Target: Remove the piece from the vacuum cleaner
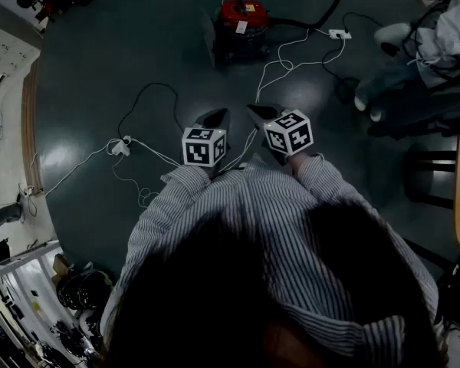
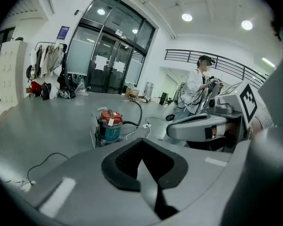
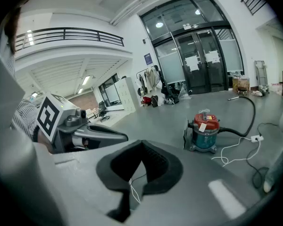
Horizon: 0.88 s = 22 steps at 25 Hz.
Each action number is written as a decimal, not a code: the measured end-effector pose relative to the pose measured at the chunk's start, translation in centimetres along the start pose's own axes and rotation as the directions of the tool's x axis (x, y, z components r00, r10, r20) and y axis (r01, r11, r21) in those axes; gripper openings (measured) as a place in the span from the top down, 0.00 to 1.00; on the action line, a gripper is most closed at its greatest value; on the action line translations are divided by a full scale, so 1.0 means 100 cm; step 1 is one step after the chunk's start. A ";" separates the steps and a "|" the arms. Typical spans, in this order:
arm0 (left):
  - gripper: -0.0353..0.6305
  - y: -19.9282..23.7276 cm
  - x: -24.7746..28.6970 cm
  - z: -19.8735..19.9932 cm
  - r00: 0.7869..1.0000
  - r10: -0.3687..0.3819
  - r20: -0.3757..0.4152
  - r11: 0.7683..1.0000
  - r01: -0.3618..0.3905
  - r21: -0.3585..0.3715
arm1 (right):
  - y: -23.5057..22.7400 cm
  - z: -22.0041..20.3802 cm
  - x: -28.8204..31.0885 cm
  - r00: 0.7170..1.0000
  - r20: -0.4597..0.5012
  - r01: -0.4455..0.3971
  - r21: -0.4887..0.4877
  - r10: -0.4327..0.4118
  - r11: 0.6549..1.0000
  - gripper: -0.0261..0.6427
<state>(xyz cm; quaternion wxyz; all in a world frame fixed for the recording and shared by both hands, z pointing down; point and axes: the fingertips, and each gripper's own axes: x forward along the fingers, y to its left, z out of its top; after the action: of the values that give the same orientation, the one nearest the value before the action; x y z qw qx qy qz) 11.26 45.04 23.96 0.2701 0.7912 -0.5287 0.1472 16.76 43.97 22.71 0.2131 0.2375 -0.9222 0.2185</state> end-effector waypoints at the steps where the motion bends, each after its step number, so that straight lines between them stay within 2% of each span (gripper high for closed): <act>1: 0.94 -0.001 -0.001 0.001 1.000 0.002 -0.002 1.000 -0.002 0.000 | 0.001 0.000 -0.001 1.000 -0.003 -0.001 -0.004 0.001 1.000 0.96; 17: 0.94 -0.002 0.014 0.007 1.000 -0.009 -0.022 1.000 0.008 -0.018 | -0.013 0.007 0.002 0.999 -0.032 -0.002 -0.031 0.001 1.000 0.96; 22: 0.94 -0.005 0.005 -0.010 1.000 -0.006 -0.026 0.998 0.004 -0.059 | -0.005 -0.008 -0.003 1.000 -0.019 -0.015 0.068 0.016 0.998 0.96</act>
<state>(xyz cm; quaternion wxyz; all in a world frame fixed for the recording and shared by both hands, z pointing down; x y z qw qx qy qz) 11.98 45.39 24.91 0.3005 0.7822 -0.5272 0.1413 17.51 44.04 23.34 0.2121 0.2355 -0.9140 0.2535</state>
